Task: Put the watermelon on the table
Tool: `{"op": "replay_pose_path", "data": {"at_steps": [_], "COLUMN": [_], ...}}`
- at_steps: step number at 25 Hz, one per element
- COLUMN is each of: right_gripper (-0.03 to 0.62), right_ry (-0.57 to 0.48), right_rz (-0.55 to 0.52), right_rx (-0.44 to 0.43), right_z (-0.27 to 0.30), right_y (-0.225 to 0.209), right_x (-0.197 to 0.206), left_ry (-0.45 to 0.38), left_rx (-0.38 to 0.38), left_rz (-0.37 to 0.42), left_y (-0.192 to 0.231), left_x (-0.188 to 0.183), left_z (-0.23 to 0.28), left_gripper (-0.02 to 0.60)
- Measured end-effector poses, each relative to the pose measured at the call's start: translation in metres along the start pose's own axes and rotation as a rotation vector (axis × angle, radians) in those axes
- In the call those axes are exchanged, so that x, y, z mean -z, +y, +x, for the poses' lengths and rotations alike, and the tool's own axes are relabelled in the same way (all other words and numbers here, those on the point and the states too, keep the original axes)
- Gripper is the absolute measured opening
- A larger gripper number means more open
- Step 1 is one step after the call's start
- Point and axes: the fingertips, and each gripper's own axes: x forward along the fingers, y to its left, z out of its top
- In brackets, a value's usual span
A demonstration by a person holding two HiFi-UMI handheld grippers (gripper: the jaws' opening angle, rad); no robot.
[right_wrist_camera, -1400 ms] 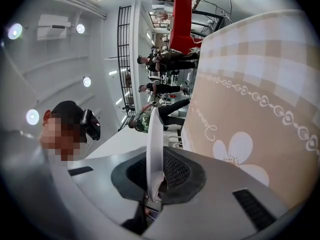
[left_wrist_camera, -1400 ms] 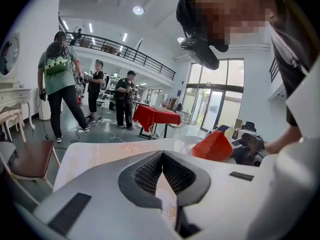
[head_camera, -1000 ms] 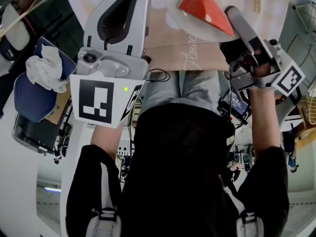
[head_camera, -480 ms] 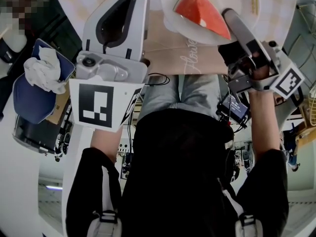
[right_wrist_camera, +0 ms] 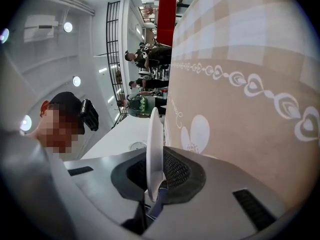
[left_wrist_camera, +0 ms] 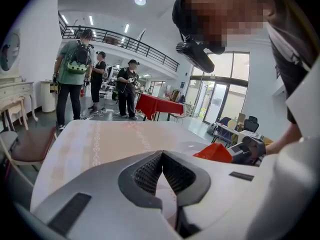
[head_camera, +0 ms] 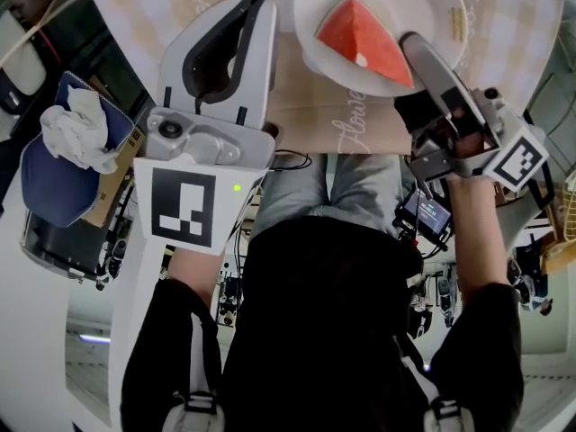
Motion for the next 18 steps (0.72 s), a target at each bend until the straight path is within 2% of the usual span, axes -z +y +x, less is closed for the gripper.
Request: {"op": "replay_pose_path", "data": {"at_steps": [18], "right_gripper": [0.024], "right_ry": [0.01], "right_rz": [0.062], "right_rx": [0.084], "right_z": [0.011], "right_y": [-0.036], "right_x": [0.027], "left_ry": [0.025], "left_rx": [0.0], "left_rz": [-0.012], "left_y": [0.002], "left_x": [0.02], "left_z": [-0.003], "left_gripper": [0.011]}}
